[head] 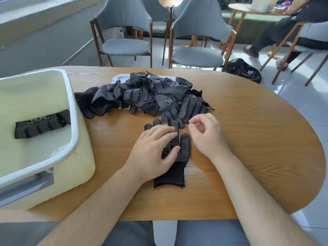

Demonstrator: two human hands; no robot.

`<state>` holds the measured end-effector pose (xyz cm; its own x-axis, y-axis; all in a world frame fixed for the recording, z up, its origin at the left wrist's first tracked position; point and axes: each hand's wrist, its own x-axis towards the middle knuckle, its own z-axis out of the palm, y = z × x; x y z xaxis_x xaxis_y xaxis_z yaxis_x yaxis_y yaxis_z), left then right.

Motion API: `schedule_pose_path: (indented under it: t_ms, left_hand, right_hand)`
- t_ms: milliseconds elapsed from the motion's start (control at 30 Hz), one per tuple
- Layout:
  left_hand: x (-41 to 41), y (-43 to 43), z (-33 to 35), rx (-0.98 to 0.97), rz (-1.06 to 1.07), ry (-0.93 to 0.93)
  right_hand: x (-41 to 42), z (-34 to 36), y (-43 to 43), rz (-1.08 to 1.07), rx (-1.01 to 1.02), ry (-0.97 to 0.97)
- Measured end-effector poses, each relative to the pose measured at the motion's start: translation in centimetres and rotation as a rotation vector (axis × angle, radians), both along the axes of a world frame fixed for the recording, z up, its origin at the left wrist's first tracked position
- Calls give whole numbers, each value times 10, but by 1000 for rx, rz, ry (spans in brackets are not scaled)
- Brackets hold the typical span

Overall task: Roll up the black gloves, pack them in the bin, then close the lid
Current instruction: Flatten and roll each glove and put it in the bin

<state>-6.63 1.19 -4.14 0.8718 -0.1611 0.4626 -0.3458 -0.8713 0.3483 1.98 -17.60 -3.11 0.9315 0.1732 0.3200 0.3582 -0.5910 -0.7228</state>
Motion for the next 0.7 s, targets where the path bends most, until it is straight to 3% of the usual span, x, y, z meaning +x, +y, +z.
schedule_pose_path:
  t_ms: [200, 700]
  left_hand:
    - [0, -1, -2, 60, -7, 0]
    - [-3, -2, -2, 75, -5, 24]
  right_hand:
    - [-20, -4, -17, 44, -222, 4]
    - [-15, -5, 1, 39, -262, -38]
